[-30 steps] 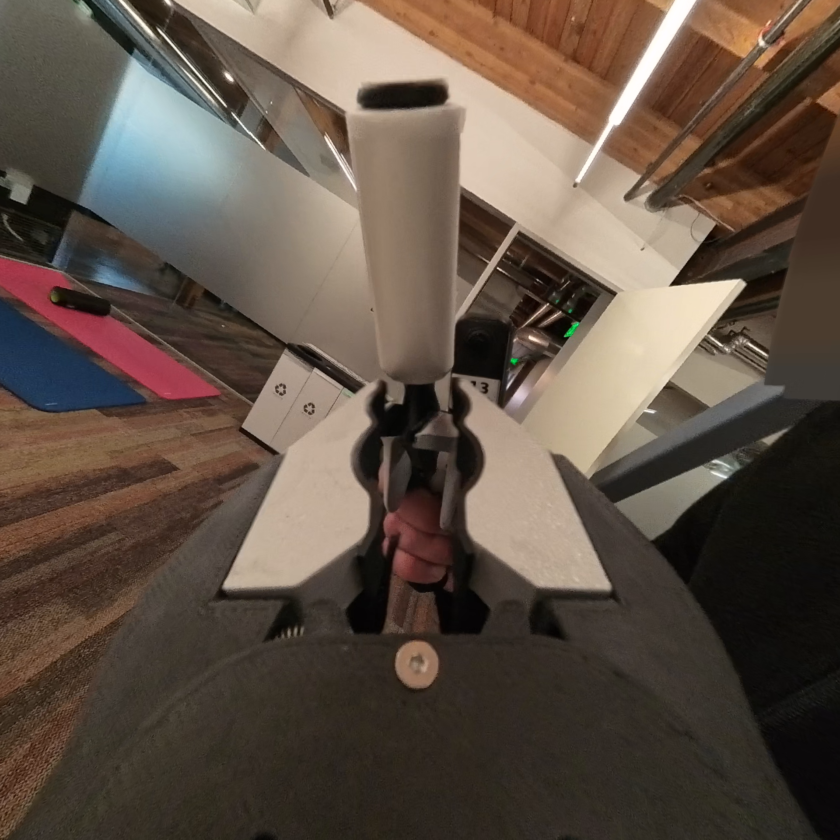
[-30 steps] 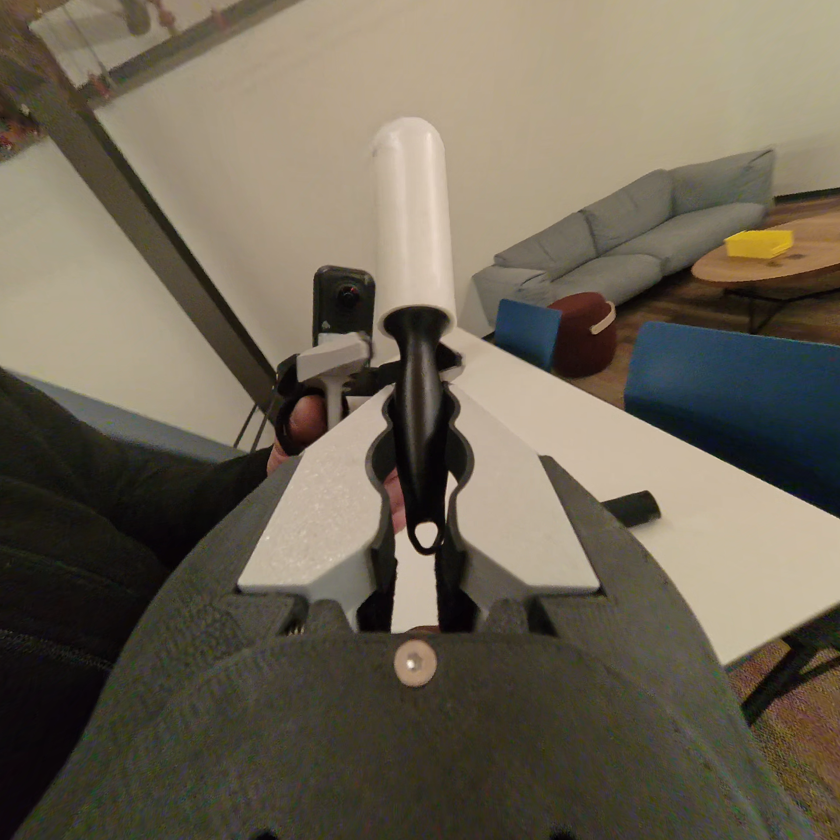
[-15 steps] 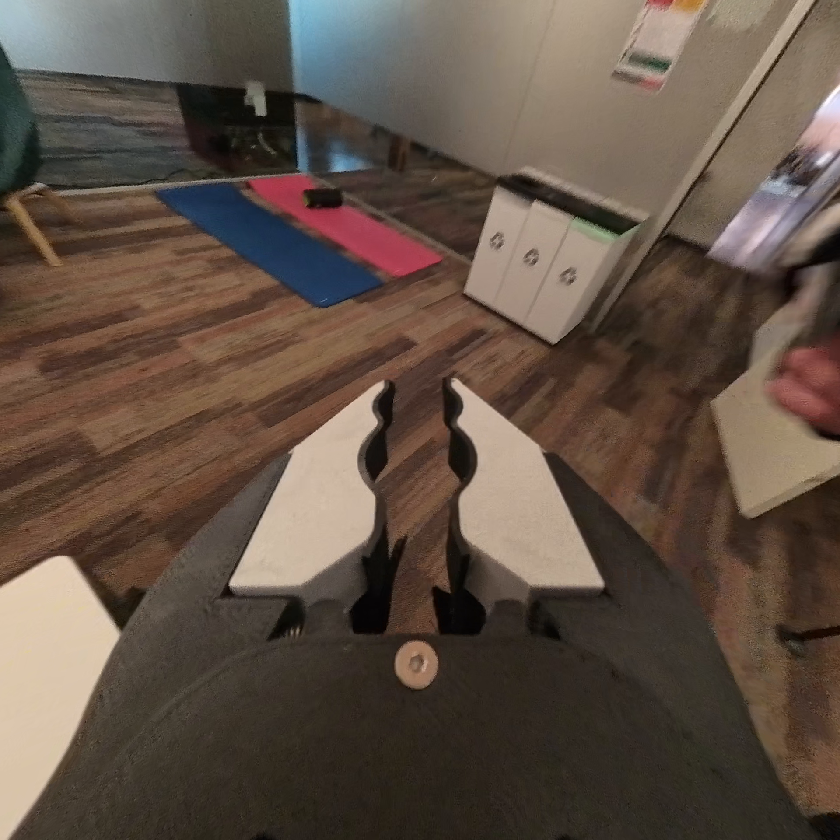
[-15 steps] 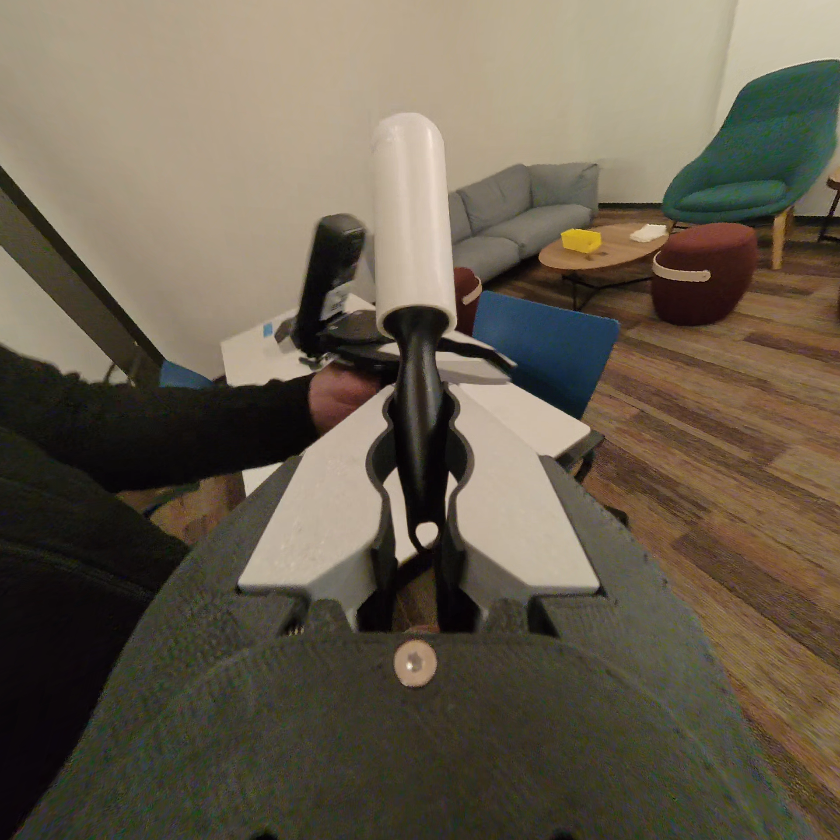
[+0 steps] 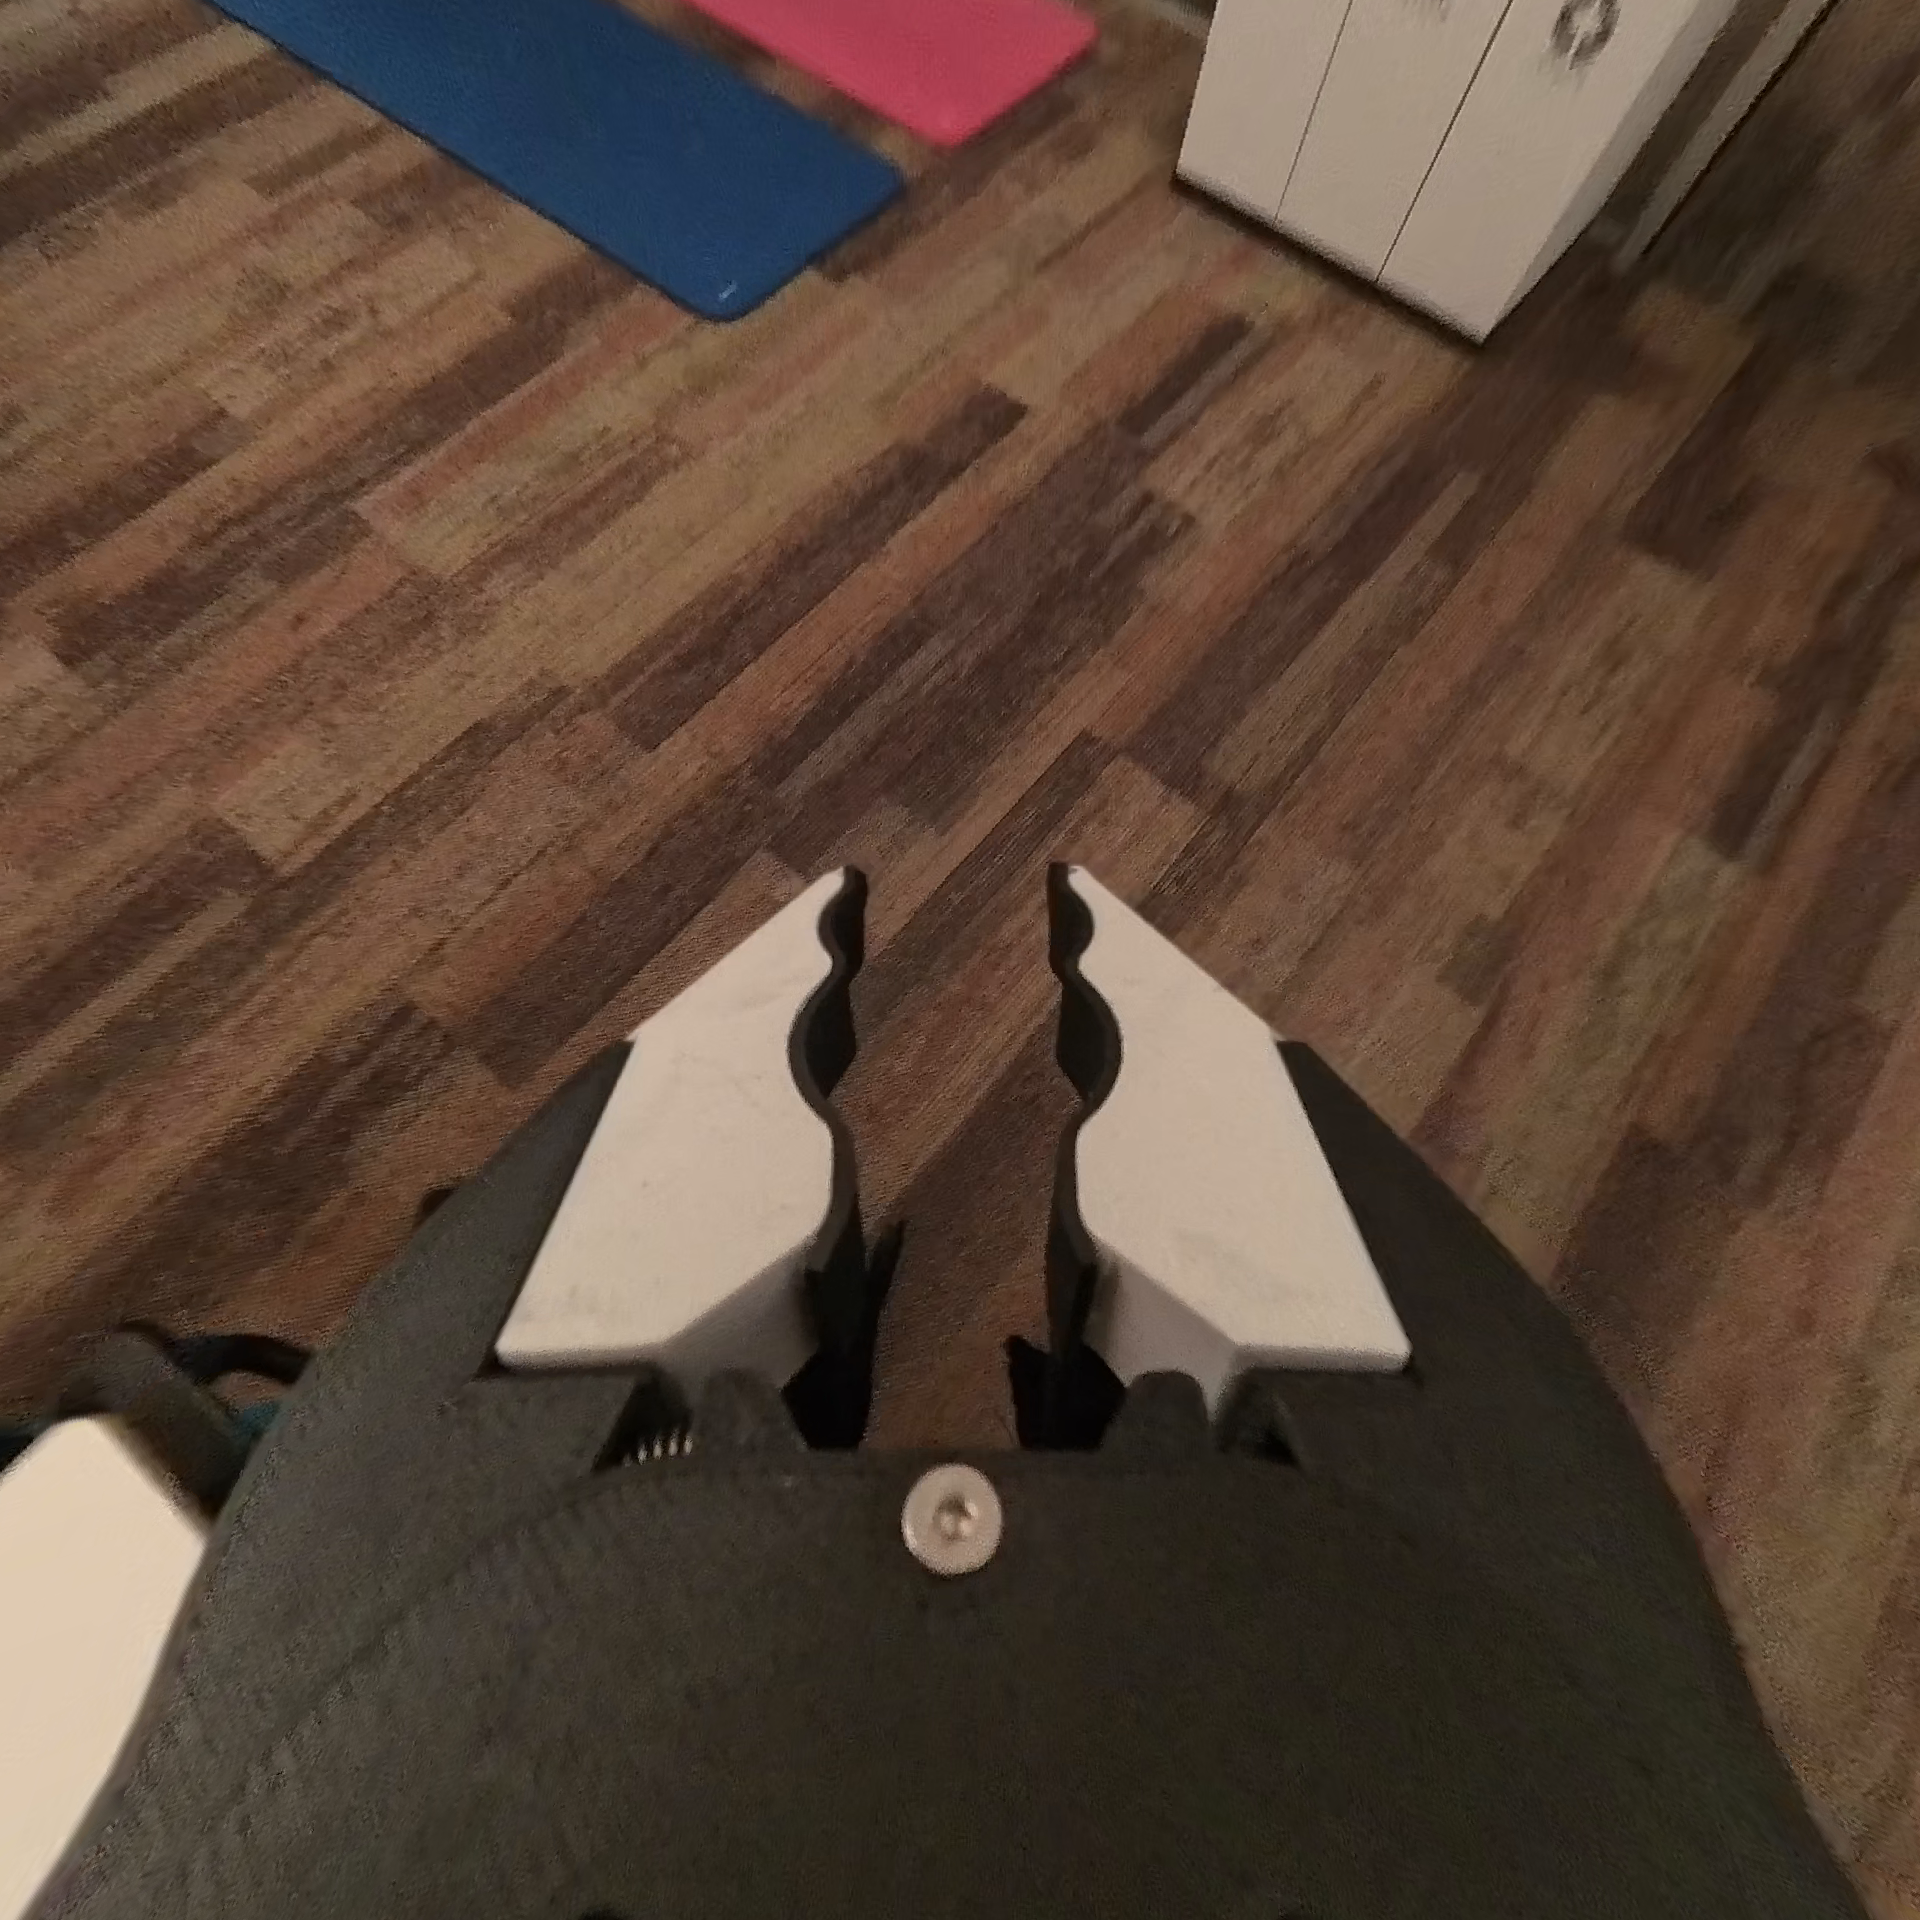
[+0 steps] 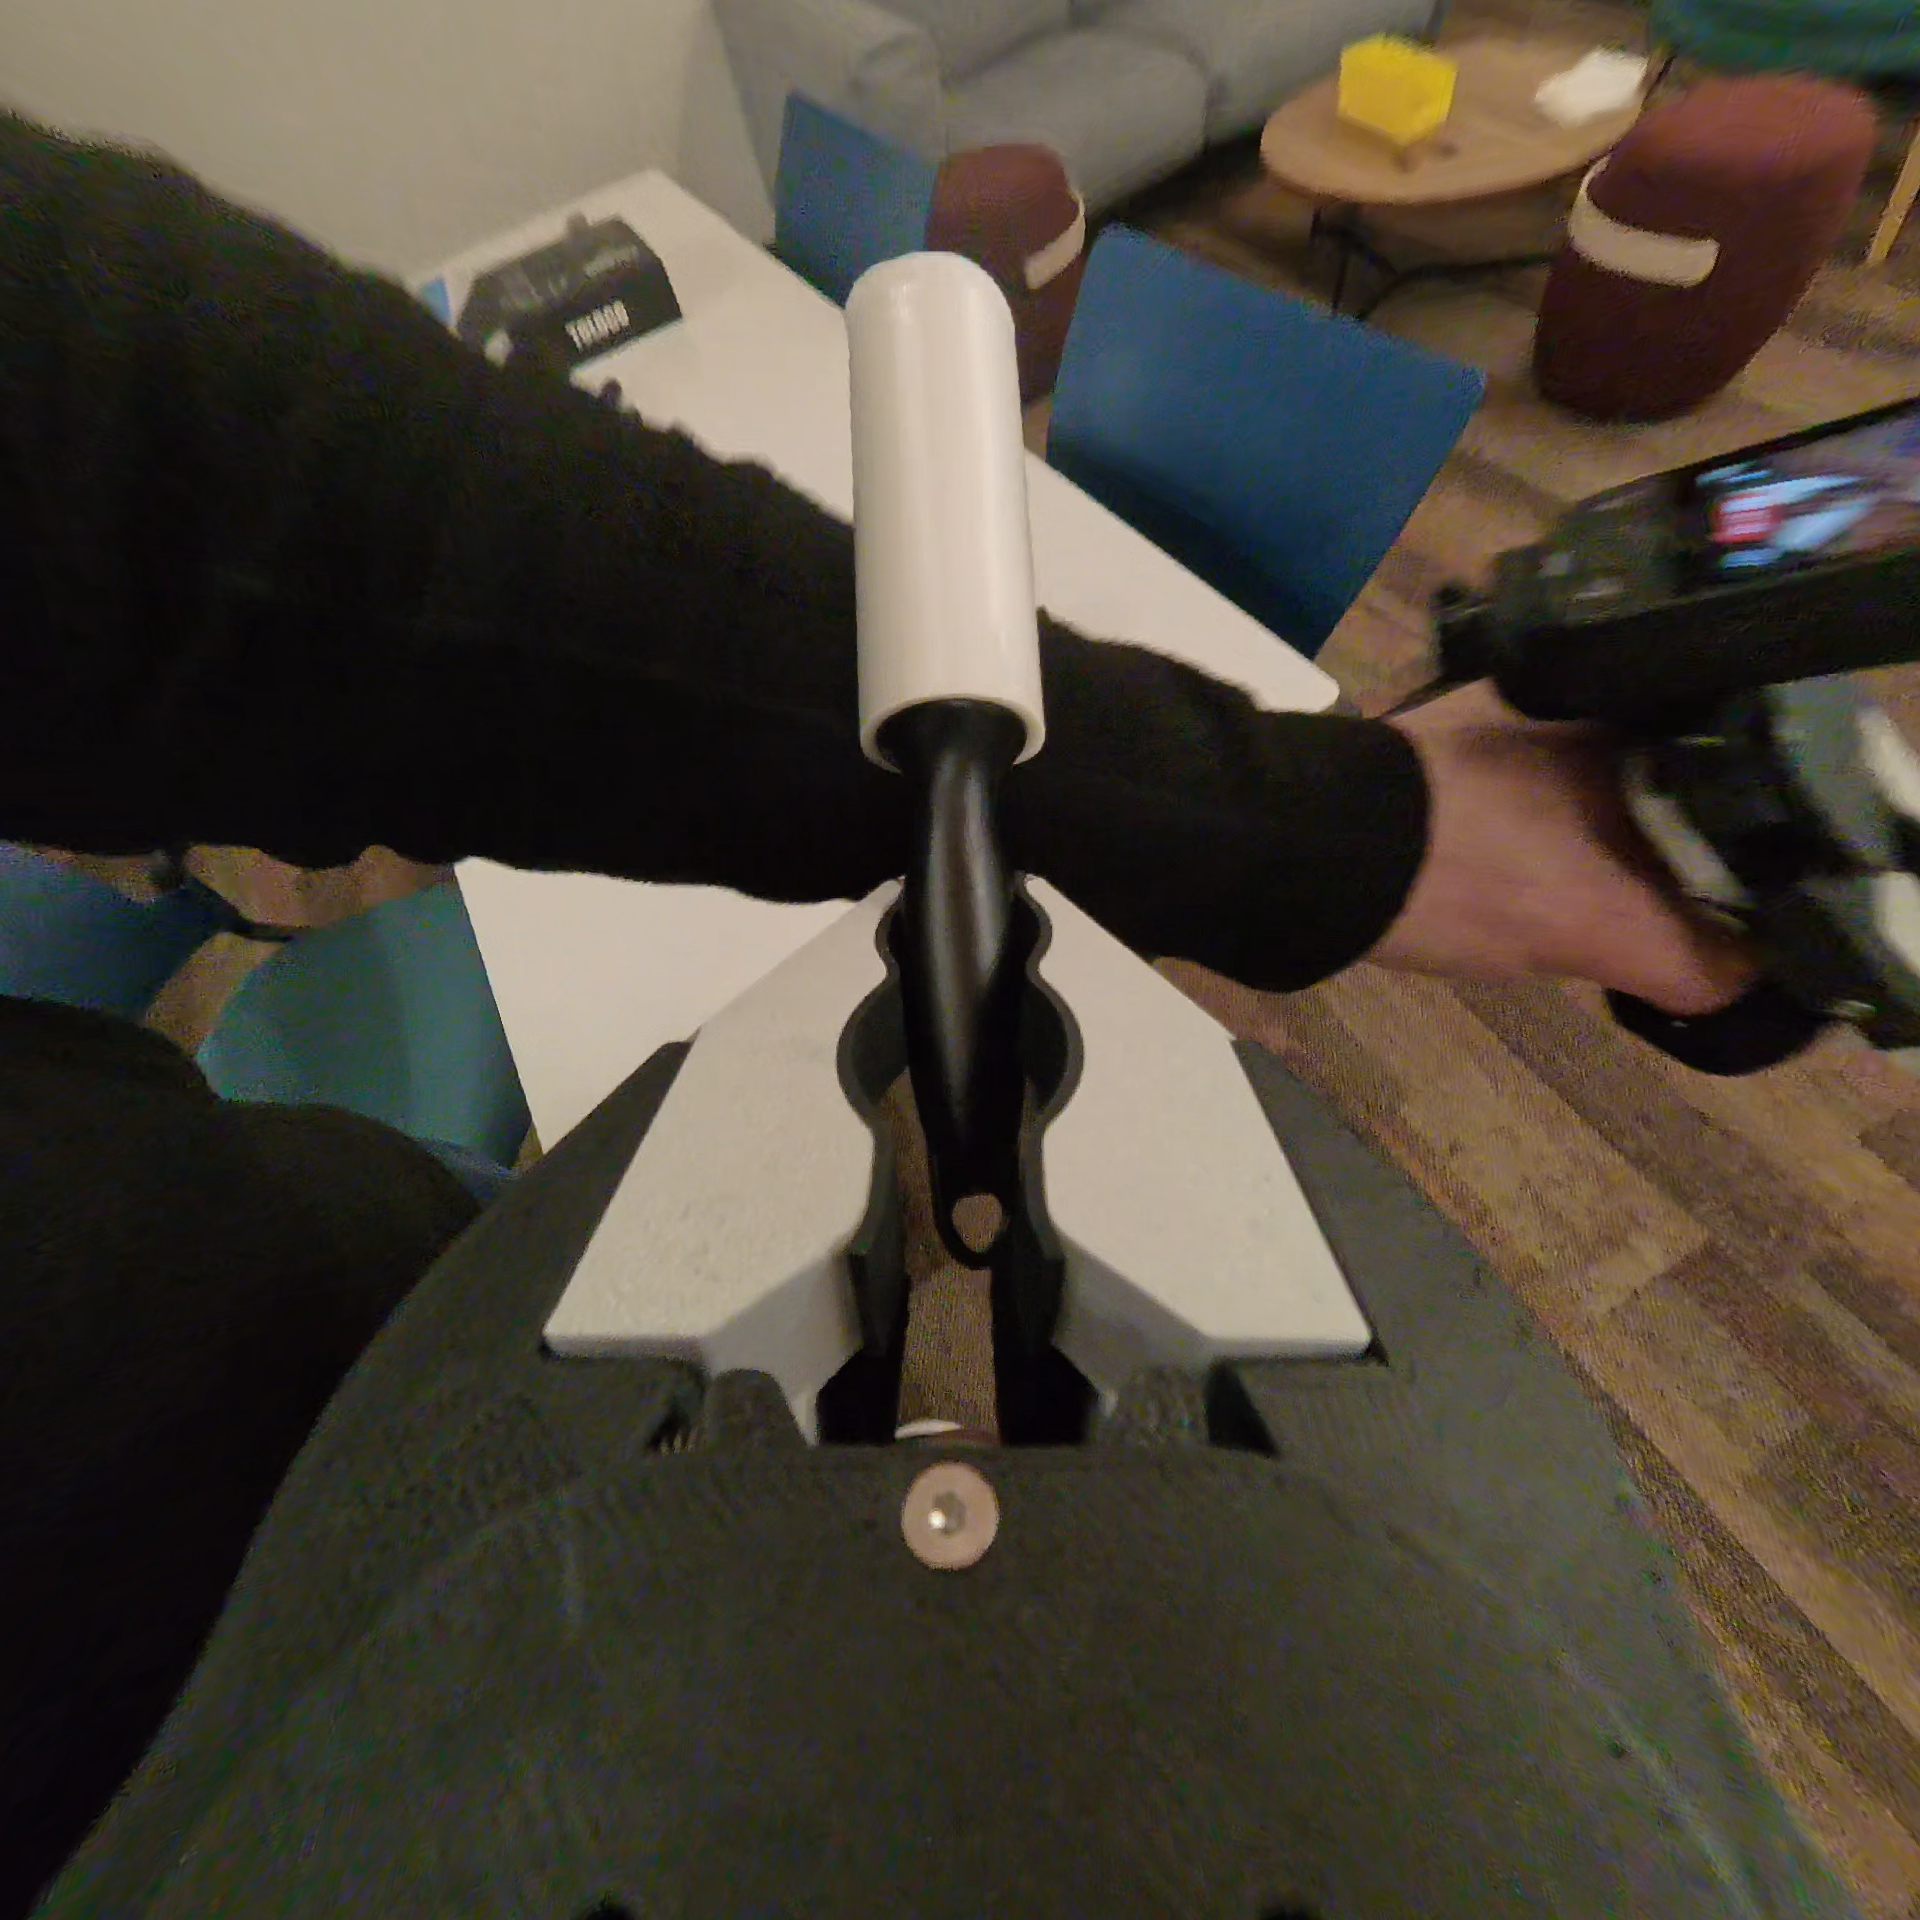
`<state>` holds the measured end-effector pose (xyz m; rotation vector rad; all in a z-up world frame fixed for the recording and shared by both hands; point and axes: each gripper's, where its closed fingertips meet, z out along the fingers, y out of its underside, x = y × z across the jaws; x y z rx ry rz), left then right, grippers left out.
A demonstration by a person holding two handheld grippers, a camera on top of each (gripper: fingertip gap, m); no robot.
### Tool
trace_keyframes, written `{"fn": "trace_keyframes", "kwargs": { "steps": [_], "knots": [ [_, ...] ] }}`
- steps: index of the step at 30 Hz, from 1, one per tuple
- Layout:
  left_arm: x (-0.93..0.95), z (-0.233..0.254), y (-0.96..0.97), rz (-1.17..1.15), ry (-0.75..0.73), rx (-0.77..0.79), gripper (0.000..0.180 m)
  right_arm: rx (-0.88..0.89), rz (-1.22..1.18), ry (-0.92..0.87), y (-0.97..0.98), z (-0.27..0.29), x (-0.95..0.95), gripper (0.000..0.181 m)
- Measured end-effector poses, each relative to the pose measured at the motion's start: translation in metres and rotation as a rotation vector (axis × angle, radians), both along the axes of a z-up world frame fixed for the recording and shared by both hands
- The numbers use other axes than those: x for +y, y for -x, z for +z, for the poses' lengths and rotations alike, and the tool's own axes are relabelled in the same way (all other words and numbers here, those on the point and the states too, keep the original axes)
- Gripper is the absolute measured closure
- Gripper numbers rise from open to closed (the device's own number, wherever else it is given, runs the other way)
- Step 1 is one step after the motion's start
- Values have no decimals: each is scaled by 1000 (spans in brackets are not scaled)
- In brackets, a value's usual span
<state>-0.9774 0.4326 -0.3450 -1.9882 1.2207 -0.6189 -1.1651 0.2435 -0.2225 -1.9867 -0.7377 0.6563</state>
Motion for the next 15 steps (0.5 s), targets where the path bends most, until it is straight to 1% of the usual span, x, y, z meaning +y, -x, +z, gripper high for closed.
{"fn": "trace_keyframes", "kwargs": {
  "steps": [2, 5, 8, 10, 13, 15],
  "knots": [
    [3, -12, -12, -49, -51, 76, 144, -49, 4, 24, 7, -16, 0, 167],
    [2, -32, -21, -114, -96, 162, 144, -61, 15, 35, 17, -15, -8, 168],
    [0, -44, -24, -134, -73, 167, 144, -49, 36, 37, 27, -6, -16, 168],
    [-1, -47, -25, -127, -47, 149, 144, -58, 17, 51, 24, -10, -12, 168],
    [-3, -46, -25, -134, -29, 136, 144, -79, -49, 87, 7, -31, 5, 168],
    [-2, -44, -25, -146, -39, 145, 143, -105, -108, 151, -11, -57, 20, 169]
  ]
}}
